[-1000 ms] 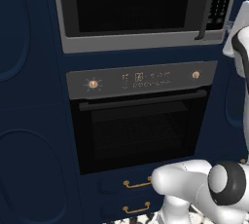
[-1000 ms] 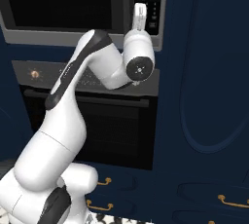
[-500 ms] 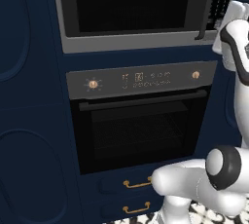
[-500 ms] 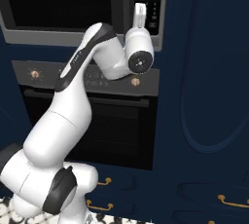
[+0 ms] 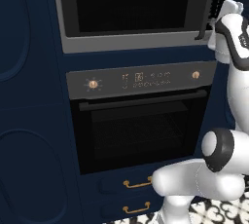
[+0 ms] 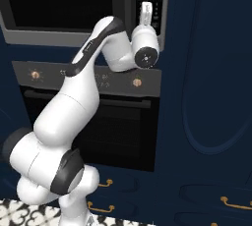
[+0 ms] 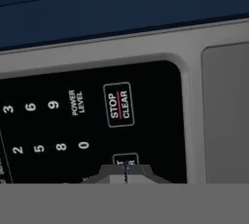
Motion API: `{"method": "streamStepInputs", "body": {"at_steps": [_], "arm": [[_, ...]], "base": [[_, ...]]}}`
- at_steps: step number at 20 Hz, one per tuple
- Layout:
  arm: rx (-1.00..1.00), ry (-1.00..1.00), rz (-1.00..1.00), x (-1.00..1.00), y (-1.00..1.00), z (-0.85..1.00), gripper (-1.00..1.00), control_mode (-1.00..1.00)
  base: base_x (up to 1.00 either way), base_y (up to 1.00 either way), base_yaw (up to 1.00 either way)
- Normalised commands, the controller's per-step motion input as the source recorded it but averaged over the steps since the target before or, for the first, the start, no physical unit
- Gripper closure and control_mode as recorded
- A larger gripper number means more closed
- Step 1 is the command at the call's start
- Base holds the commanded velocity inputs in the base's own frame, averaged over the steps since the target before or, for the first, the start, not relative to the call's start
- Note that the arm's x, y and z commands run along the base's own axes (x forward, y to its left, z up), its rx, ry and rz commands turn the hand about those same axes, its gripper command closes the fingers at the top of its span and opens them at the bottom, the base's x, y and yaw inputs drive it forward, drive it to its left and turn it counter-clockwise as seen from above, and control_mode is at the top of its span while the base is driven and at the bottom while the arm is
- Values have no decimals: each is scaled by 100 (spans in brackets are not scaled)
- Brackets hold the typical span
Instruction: Pick the lemon from the sink and place it in the bowl. Then pick the bowl and place it in the microwave. Then close the microwave door and press the start button.
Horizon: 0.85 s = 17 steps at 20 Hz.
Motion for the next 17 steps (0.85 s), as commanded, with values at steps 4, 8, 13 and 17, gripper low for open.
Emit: {"method": "streamStepInputs", "body": {"at_steps": [4,8,13,17], "arm": [[0,0,0,67,-1,-12,100,-100],[0,0,0,36,26,-18,100,-100],[0,-2,0,-72,42,-12,100,-100],[0,0,0,-100,48,-12,100,-100]], "base": [[0,0,0],[0,0,0],[0,0,0],[0,0,0]]}}
